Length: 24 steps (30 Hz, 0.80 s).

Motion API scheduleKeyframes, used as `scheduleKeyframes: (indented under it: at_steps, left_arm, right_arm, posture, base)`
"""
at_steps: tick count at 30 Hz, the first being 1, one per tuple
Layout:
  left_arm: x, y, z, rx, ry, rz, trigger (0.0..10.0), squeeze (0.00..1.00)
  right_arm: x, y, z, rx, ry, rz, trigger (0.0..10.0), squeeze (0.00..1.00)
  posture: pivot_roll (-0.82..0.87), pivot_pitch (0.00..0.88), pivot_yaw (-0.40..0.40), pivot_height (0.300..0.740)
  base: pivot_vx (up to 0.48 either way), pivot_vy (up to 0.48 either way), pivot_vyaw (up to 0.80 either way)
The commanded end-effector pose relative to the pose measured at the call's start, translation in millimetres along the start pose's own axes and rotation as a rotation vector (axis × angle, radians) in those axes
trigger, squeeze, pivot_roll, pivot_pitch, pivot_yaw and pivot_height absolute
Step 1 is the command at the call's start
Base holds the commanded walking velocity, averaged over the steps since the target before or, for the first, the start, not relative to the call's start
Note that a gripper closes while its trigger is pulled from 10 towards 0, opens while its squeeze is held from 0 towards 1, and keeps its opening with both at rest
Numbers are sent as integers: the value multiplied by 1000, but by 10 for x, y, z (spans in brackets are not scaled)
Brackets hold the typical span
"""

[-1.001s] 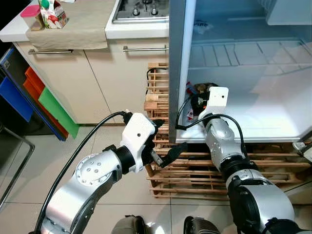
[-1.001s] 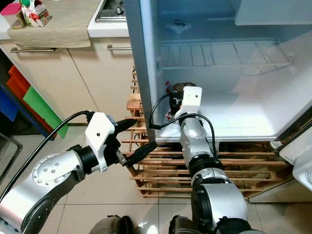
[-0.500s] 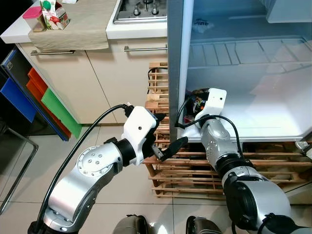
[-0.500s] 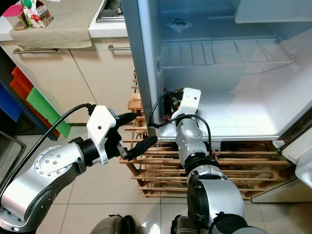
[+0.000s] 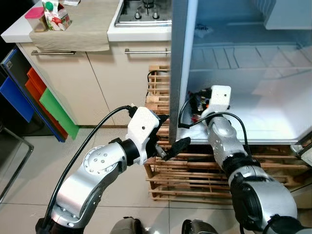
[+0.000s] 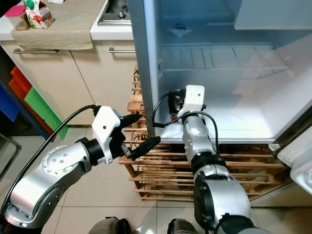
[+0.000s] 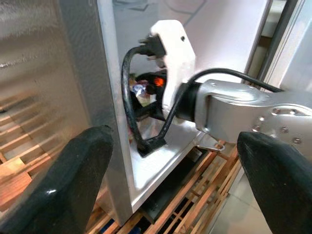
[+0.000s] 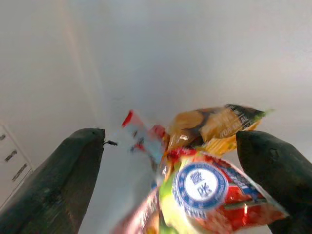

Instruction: Restocking fridge

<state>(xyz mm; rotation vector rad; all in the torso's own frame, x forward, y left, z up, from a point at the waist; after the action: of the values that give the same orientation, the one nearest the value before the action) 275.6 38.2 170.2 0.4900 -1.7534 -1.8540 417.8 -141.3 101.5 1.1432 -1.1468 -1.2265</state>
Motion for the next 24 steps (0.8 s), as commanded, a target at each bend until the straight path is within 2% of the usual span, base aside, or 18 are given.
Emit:
scheduleKeyframes:
  at_steps: [1, 4, 6, 10, 11, 13, 14, 16, 18, 20, 23, 24]
  left_arm:
    - [-40, 16, -2, 6, 4, -14, 10000, 0]
    - [-90, 16, -34, 7, 12, -23, 10000, 0]
    - [-110, 18, -44, 9, 16, -22, 10000, 0]
    - [-205, 47, -84, 39, 57, -3, 10000, 0]
    - [-205, 47, -84, 39, 57, -3, 10000, 0]
    - [-275, 71, -100, 75, 99, 34, 10000, 0]
    - [-289, 70, -103, 81, 106, 41, 10000, 0]
    - [-331, 62, -122, 92, 129, 53, 10000, 0]
    - [-346, 60, -132, 98, 139, 57, 10000, 0]
    - [-404, 83, -130, 122, 185, 54, 10000, 0]
    - [-603, 78, -4, 160, 334, 68, 10000, 0]
    - [-670, 60, 53, 166, 387, 73, 10000, 0]
  right_arm:
    - [-8, -8, 30, -12, -7, -113, 10000, 1000]
    - [-14, -82, 131, -36, -8, -213, 10000, 1000]
    - [-4, -106, 171, -39, -9, -224, 10000, 1000]
    - [175, -121, 327, 5, -15, -145, 10000, 1000]
    - [175, -121, 327, 5, -15, -145, 10000, 1000]
    - [348, -45, 453, 43, -4, -77, 10000, 1000]
    - [382, -19, 479, 49, -3, -59, 10000, 1000]
    - [450, 10, 510, 50, -13, -58, 10000, 1000]
    - [476, 29, 529, 53, -20, -61, 10000, 1000]
    - [483, 110, 672, 92, -25, -57, 10000, 1000]
    - [431, 90, 972, 108, -13, 66, 10000, 1000]
    - [451, 53, 1084, 104, -26, 100, 10000, 0]
  posture:
    - [65, 0, 32, 740]
    - [52, 0, 33, 740]
    - [46, 0, 35, 740]
    - [19, 0, 40, 740]
    - [19, 0, 40, 740]
    - [-1, 0, 41, 740]
    - [-5, 0, 42, 740]
    - [-21, 0, 39, 740]
    - [-24, 0, 37, 740]
    - [-27, 0, 24, 740]
    - [-34, 0, 14, 740]
    - [-34, 0, 13, 740]
  base:
    - [0, 0, 0]
    - [0, 0, 0]
    - [0, 0, 0]
    - [0, 0, 0]
    - [0, 0, 0]
    - [0, 0, 0]
    - [0, 0, 0]
    - [0, 0, 0]
    - [0, 0, 0]
    - [0, 0, 0]
    - [0, 0, 0]
    - [0, 0, 0]
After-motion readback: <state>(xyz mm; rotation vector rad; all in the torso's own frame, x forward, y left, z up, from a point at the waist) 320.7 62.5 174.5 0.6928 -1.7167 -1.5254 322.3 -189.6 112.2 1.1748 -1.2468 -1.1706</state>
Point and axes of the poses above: a point about 5 cm out from each wrist's last joint towards the gripper, its own z axis pointing back from the gripper into the wrist, its own y axis along the axis of the wrist's last joint, x = y × z, the point moved 5 cm from there along -z, pointing out of the wrist towards the gripper, and after that the axes turned 9 degrees about z, right-handed, at the moved point
